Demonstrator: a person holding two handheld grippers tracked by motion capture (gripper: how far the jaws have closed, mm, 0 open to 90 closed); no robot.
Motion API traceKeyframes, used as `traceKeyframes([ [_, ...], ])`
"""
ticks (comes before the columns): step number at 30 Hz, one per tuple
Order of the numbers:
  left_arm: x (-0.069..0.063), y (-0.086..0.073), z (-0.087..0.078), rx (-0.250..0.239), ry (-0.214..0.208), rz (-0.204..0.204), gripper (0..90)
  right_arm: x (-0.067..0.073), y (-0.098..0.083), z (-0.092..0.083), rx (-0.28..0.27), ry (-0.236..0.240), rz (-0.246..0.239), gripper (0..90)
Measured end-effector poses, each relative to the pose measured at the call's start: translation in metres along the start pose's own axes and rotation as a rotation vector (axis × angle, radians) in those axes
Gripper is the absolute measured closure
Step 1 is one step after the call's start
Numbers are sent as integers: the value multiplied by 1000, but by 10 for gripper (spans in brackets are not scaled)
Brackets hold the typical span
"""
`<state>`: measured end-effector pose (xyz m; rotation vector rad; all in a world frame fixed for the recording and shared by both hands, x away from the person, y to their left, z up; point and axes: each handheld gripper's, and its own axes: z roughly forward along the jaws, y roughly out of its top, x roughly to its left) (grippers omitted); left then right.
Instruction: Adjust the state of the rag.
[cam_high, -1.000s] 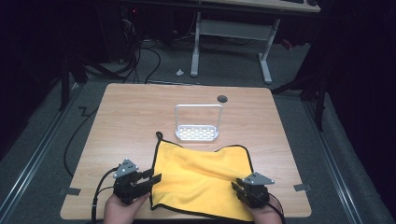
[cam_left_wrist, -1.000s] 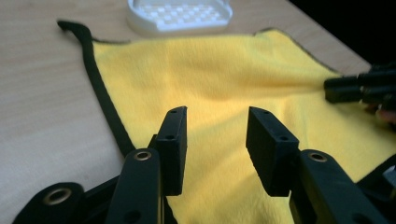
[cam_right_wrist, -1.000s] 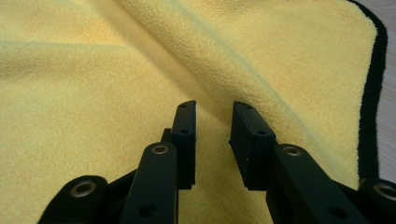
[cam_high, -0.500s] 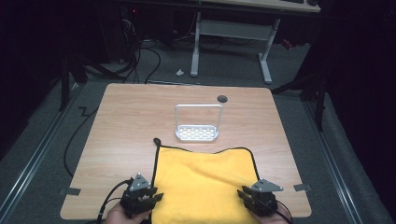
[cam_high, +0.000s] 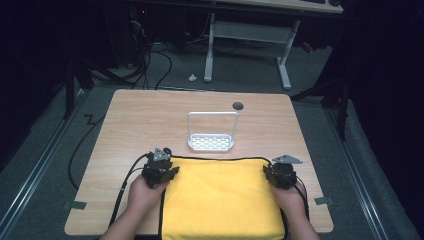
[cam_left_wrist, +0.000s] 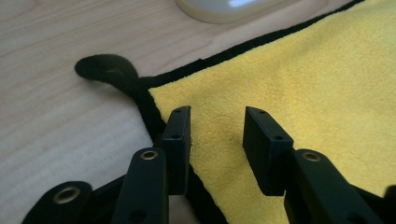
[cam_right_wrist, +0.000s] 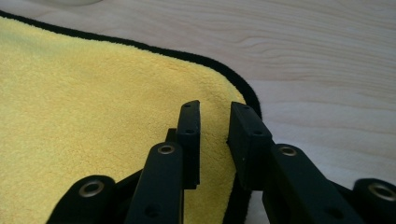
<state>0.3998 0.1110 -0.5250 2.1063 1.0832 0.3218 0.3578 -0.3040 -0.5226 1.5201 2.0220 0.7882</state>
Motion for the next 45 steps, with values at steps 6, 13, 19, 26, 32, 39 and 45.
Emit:
traceKeyframes([
  [6,7,6,7,-17,4,-28,639,-9,9,11,-15,-17,19,746],
  [13,9,4,6,-33,-12,-54,638,-10,10,13,-21,-12,23,742],
  [19,16,4,-6,-120,-13,-61,574,-3,11,-5,-63,10,-6,688],
  [26,32,4,-2,-180,-25,-131,466,23,6,-31,-129,76,-37,606],
  [32,34,5,14,-151,-7,-168,456,80,3,-49,-163,136,-134,588],
  [39,27,12,22,-101,-3,-114,520,147,-4,-53,-150,243,-240,545],
  [45,25,11,22,-93,4,-91,777,203,-11,-50,-118,351,-333,507],
])
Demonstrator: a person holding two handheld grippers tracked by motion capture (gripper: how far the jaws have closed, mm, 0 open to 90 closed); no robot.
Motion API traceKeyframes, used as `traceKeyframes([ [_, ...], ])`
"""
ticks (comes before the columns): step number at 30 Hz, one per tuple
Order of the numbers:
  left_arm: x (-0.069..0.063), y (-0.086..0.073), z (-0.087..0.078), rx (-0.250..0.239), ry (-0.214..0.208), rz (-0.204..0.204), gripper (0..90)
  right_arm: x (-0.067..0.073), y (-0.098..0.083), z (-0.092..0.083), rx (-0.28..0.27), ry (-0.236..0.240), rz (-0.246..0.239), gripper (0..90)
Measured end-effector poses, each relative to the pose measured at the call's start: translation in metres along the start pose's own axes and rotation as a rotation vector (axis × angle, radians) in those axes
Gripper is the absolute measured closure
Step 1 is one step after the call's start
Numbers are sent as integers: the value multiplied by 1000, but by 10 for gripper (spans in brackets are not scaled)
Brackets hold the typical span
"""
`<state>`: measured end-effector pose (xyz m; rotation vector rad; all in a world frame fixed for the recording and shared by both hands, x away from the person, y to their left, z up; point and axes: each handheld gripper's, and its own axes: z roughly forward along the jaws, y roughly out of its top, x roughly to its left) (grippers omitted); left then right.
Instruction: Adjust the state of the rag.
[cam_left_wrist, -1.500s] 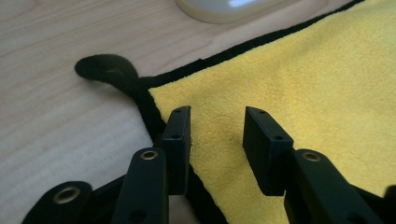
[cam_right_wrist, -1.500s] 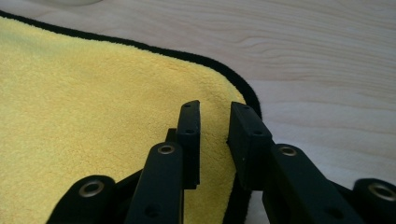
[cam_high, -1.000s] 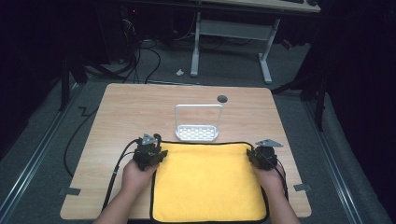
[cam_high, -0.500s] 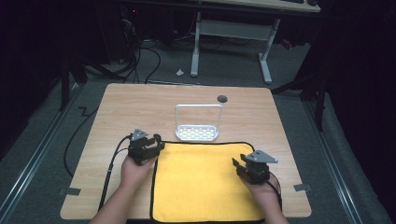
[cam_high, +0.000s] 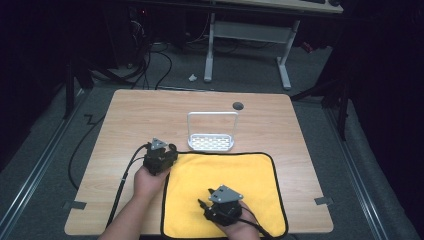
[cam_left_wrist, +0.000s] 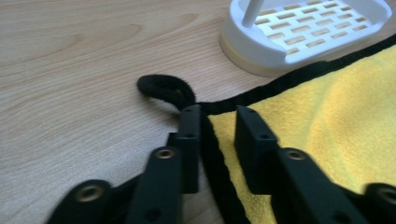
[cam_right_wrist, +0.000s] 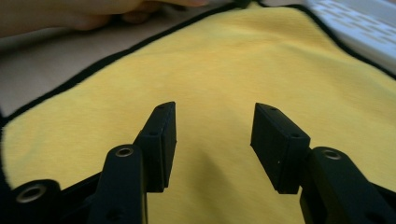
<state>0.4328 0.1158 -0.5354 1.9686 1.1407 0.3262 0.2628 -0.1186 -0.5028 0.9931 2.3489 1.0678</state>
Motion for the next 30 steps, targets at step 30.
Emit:
traceKeyframes([
  [30,19,-6,-14,-99,-60,-141,877,77,18,41,43,174,-130,420],
])
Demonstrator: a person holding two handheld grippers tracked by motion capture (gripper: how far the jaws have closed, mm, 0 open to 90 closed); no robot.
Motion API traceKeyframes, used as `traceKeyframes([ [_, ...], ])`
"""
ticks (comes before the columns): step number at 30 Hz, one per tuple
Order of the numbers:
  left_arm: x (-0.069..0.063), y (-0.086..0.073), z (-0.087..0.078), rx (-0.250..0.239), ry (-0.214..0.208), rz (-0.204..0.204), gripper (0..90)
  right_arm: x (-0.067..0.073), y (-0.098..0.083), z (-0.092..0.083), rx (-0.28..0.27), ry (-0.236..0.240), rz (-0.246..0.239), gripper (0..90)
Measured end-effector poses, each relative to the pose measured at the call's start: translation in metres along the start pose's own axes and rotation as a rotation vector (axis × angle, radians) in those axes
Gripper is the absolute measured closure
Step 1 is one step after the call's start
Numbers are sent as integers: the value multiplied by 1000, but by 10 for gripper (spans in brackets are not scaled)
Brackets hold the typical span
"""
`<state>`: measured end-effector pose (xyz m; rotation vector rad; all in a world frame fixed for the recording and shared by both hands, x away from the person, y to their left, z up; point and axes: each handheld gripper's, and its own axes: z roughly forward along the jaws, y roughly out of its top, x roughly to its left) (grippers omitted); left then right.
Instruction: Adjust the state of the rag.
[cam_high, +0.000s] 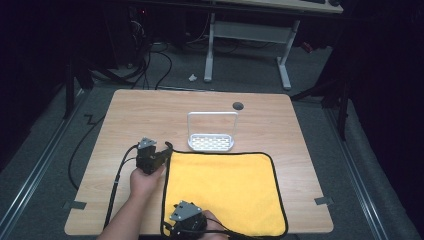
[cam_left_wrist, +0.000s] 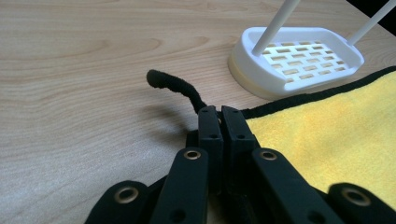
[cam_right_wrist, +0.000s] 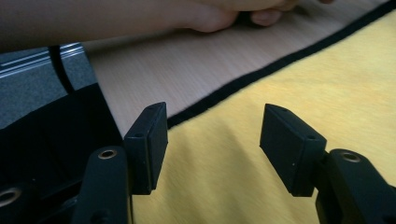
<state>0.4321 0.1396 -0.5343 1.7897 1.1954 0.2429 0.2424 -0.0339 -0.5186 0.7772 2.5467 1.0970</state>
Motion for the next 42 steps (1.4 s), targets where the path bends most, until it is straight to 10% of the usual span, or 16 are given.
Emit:
traceKeyframes([
  [6,-3,-1,0,3,3,23,877,4,1,18,24,11,8,428],
  [16,1,-1,-3,-13,-22,-3,879,1,1,16,17,-12,-13,833],
  [28,7,4,-11,-50,-39,-53,878,-2,16,-3,-82,-23,-38,839],
  [42,34,14,-57,-122,1,-74,877,14,49,4,-160,21,-84,837],
])
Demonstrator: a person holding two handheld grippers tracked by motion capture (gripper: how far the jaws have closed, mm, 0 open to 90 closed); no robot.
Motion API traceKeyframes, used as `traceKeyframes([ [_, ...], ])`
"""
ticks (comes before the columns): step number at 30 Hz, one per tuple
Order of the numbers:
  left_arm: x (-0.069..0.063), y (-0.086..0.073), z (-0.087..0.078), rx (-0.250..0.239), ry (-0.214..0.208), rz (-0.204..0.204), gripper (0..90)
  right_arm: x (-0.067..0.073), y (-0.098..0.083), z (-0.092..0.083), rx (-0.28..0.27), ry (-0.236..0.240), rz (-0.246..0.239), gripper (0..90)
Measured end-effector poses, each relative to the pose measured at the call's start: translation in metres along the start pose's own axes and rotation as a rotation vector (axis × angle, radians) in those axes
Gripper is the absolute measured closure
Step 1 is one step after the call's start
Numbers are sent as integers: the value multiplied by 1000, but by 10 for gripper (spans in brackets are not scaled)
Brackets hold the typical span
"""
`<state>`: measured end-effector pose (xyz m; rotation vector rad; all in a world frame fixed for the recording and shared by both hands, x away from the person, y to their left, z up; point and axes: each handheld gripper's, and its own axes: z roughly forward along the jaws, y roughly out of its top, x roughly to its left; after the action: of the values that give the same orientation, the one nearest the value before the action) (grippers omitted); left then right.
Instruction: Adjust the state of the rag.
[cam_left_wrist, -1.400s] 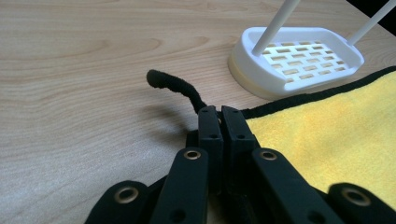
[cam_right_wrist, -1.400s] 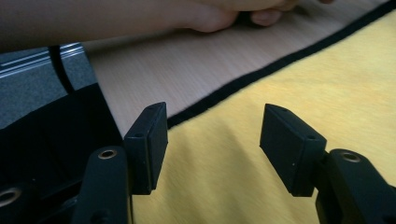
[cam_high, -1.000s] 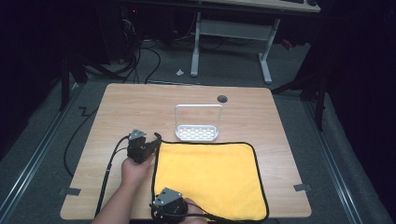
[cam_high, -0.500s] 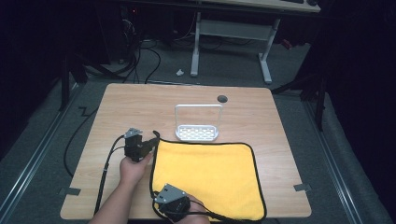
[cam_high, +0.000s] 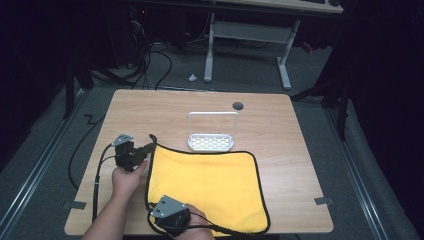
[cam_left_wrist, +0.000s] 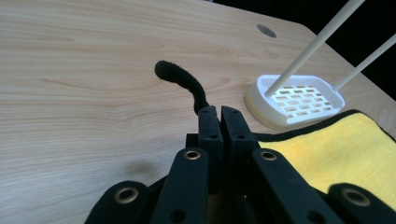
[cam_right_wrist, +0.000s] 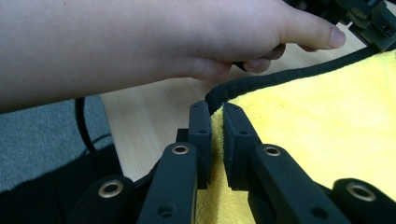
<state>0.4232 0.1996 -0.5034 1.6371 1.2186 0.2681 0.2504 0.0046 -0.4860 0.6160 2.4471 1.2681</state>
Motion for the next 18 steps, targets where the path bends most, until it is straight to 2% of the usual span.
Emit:
traceKeyframes([
  [11,22,14,-45,-41,53,-15,878,20,35,15,-68,43,-47,837],
  [14,18,18,-48,-42,51,2,878,22,37,13,-71,39,-52,837],
  [18,-1,20,-34,-42,27,30,878,18,29,1,-70,8,-52,837],
])
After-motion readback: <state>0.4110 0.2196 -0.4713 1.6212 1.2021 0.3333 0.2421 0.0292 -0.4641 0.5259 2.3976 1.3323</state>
